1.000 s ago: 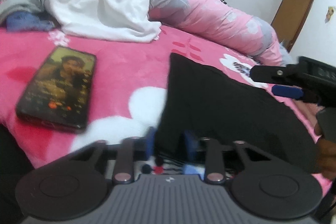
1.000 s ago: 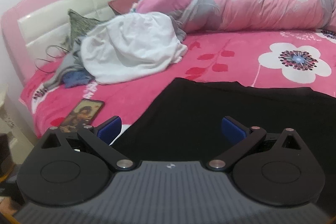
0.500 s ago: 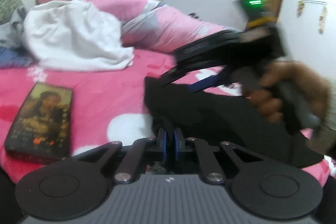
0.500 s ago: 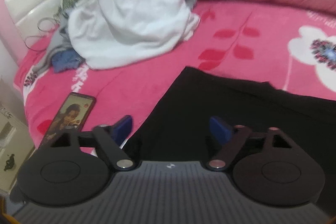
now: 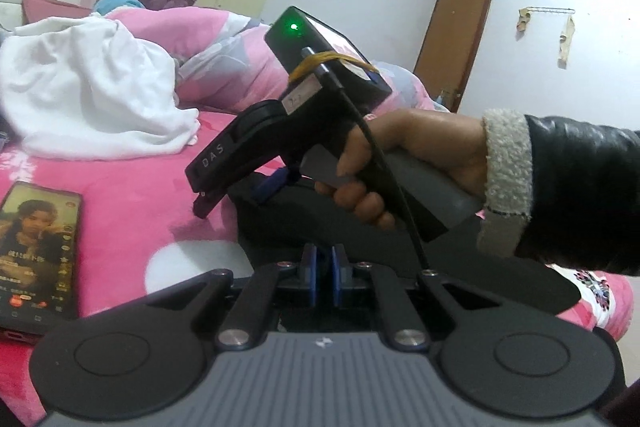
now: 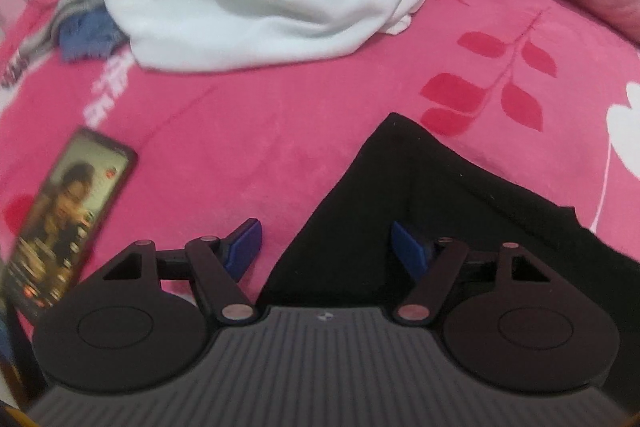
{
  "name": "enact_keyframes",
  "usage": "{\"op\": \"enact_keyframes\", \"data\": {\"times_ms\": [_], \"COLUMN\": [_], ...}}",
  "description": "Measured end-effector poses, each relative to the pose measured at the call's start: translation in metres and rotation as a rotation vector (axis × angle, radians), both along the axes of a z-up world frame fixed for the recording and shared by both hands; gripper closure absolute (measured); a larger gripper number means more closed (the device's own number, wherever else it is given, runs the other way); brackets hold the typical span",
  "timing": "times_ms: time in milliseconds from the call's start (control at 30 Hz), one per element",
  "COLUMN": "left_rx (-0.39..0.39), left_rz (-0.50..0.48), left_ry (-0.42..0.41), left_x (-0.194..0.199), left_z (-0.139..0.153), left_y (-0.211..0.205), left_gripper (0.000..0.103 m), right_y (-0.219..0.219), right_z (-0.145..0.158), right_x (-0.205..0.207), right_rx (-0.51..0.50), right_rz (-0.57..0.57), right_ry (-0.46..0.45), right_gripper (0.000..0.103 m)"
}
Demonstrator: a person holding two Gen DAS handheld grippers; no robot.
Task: Fold clothes
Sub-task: 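Close the left gripper on the edge of the black T-shirt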
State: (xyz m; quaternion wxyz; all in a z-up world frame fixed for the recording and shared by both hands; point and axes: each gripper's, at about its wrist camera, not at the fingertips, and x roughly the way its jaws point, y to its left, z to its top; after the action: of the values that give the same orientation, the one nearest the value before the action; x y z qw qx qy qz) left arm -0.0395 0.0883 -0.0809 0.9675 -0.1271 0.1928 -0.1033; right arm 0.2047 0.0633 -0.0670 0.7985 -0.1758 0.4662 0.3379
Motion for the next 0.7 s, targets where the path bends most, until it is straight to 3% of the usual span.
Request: {"op": "enact_keyframes", "data": {"times_ms": [433, 567, 700], "left_rx": [-0.035, -0.044, -0.045], "left_rz": [-0.018, -0.021, -0.023], "left_ry": [0.011, 0.013, 0.013], "left_x": [-0.009, -0.01, -0.01], "left_z": [-0.003, -0.003, -0.001], "left_y": [0.006, 0.008, 0.009], "left_gripper": [0.095, 0.095, 0.095], "right_y": [-0.007, -0.014, -0.018], "right_z": [-0.001, -0.001, 0.001], "right_x": [0.002, 0.002, 0.004], "right_rx": [-0.039, -0.03, -0.024], "right_rz": [-0.022, -0.037, -0.048], "right_ry": [0.023, 0.029, 0.028], "right_gripper": [0.036, 0.044, 0.059]}}
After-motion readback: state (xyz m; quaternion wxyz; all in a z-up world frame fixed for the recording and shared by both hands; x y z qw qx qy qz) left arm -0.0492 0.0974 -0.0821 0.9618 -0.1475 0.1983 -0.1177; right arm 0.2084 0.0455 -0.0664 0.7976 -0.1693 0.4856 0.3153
